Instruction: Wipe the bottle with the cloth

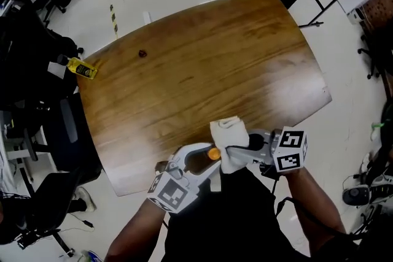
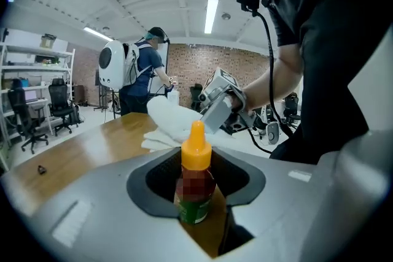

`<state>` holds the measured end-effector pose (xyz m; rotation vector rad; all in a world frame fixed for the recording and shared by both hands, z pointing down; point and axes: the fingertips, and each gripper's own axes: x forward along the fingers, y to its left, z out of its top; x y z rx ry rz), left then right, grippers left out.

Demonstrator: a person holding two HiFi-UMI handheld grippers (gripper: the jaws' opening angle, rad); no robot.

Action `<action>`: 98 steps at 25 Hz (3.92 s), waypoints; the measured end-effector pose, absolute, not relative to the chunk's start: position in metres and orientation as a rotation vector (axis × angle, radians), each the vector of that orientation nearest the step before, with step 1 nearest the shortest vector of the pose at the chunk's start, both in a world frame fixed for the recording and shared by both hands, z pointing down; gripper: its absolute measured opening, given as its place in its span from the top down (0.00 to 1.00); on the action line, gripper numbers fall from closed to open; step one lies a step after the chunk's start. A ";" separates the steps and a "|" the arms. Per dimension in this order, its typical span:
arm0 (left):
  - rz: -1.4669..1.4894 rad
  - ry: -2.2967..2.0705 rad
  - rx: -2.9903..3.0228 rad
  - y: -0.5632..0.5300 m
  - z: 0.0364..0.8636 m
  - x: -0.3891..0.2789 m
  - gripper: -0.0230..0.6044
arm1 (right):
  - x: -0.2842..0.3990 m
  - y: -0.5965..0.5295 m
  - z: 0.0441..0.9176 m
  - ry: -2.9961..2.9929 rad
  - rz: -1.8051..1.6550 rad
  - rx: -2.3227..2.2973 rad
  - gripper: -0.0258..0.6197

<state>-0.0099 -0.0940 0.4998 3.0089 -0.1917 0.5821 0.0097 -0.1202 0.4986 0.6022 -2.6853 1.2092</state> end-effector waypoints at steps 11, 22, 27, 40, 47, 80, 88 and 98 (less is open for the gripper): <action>0.466 -0.166 3.016 -0.091 0.494 -0.009 0.71 | 0.003 -0.149 0.549 -2.575 1.297 0.476 0.85; 0.402 -0.181 3.029 -0.091 0.494 -0.007 0.71 | -0.012 -0.157 0.599 -2.347 0.977 0.419 0.85; 0.384 -0.191 3.025 -0.093 0.496 -0.008 0.71 | -0.012 -0.160 0.620 -2.213 0.826 0.496 0.85; 0.354 -0.186 3.013 -0.108 0.504 -0.021 0.70 | 0.049 -0.153 0.560 -2.441 1.296 1.514 0.85; 0.282 -0.228 2.933 -0.106 0.497 -0.017 0.69 | 0.022 -0.068 0.539 -2.692 1.654 1.758 0.85; 0.220 -0.269 2.962 -0.092 0.494 -0.004 0.69 | 0.048 -0.080 0.586 -2.245 1.352 1.351 0.85; 0.351 -0.217 3.038 -0.088 0.499 -0.009 0.70 | 0.072 -0.176 0.526 -2.511 1.631 1.197 0.85; 0.261 -0.219 3.045 -0.088 0.493 -0.006 0.71 | -0.065 -0.183 0.542 -2.356 1.658 0.052 0.85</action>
